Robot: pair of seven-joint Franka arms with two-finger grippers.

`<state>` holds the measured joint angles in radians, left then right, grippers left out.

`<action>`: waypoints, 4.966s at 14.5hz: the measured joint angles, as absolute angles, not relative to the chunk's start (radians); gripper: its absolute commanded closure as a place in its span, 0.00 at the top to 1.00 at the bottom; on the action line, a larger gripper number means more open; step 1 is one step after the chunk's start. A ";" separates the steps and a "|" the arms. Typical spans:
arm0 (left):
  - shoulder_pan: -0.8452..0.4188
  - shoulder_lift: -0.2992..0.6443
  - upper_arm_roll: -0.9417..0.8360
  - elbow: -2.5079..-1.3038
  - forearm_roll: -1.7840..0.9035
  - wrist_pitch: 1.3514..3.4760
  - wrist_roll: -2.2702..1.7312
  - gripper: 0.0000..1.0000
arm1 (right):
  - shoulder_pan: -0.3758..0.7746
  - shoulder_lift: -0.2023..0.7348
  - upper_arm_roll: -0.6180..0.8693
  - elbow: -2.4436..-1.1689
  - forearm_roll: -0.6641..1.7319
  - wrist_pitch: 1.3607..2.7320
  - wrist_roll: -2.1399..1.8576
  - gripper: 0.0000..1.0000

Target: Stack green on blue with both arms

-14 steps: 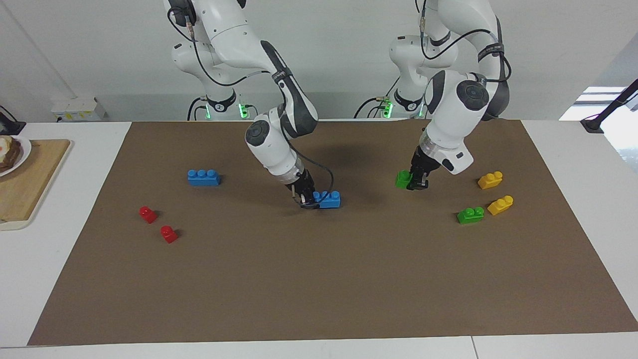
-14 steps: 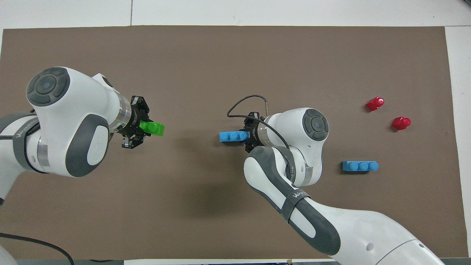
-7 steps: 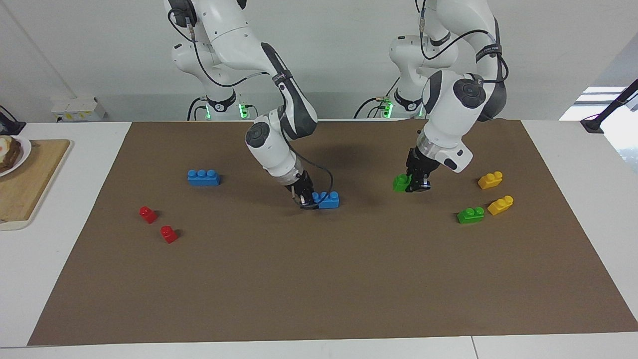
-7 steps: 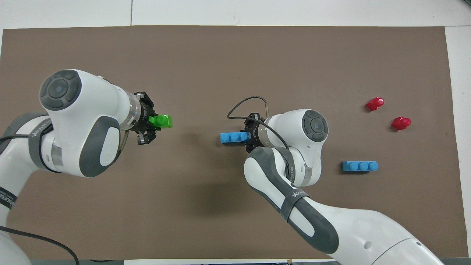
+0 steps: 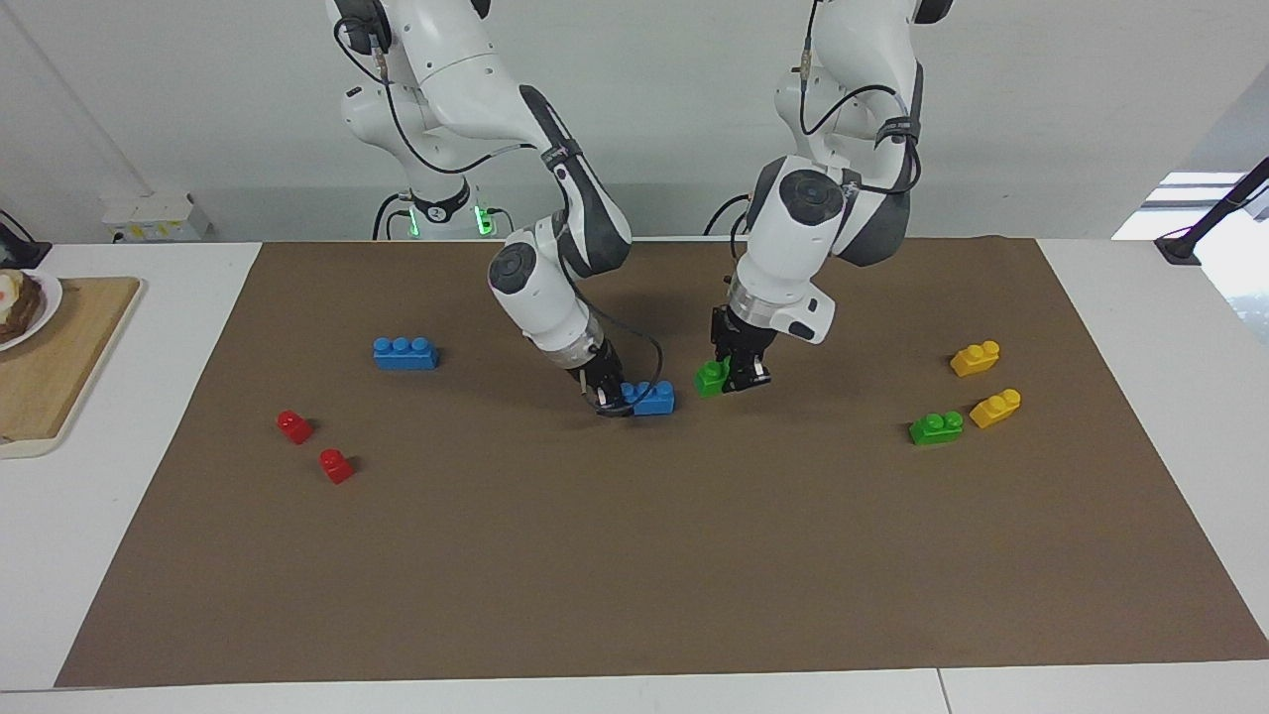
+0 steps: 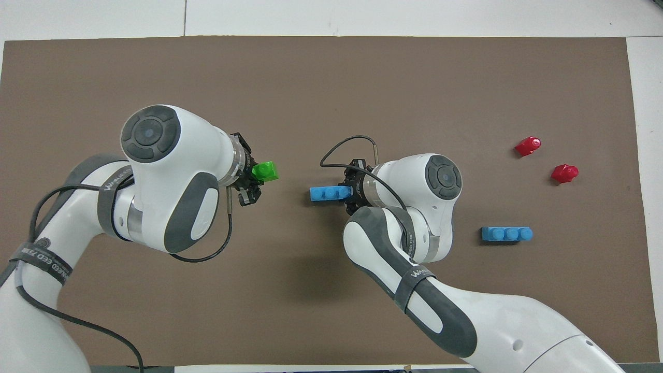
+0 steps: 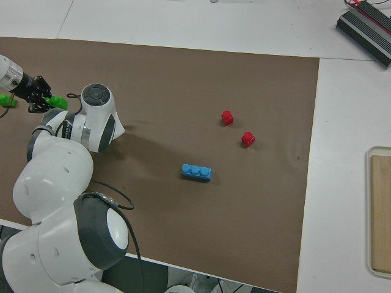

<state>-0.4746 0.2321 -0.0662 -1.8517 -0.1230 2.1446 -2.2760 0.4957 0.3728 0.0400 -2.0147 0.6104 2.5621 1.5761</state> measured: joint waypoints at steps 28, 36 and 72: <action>-0.596 0.344 -0.063 -1.820 -0.117 2.211 -2.246 0.00 | 0.494 0.373 0.038 -2.020 0.645 2.562 1.574 0.00; -0.597 0.340 -0.065 -1.846 -0.111 2.248 -2.230 0.00 | 0.494 0.374 0.038 -2.019 0.645 2.562 1.572 0.00; -0.364 0.131 -0.032 -1.820 -0.057 1.931 -1.859 1.00 | 0.405 0.371 0.028 -1.992 0.647 2.490 1.572 0.96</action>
